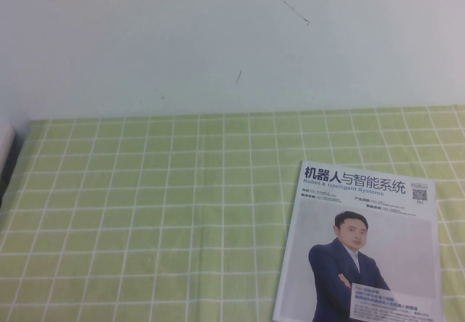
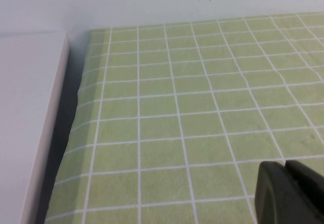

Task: Close book
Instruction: 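Close the open booklet and leave it lying on the table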

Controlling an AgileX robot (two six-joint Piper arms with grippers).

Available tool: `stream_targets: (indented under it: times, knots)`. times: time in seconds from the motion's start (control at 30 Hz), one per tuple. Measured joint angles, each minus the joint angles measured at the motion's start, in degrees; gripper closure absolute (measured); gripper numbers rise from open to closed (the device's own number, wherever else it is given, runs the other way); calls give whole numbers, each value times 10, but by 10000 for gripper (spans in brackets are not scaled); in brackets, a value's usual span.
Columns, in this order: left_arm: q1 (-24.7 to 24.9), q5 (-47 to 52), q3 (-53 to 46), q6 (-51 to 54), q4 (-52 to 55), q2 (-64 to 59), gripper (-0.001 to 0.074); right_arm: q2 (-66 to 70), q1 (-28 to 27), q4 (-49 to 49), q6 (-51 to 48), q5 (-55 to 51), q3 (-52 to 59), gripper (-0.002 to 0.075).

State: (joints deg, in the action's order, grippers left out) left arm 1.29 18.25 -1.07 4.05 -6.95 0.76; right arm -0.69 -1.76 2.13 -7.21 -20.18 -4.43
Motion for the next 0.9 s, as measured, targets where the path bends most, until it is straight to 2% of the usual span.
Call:
stream_targets:
  times: [0.1,0.17,0.9]
  knots:
    - [0,0,0,0,0,0,738,0,-17,3,3,38,48,729]
    - [0,0,0,0,0,0,738,0,-20,5,10,21,57,729]
    - [0,1,0,0,0,0,738,0,-22,8,29,1,56,729]
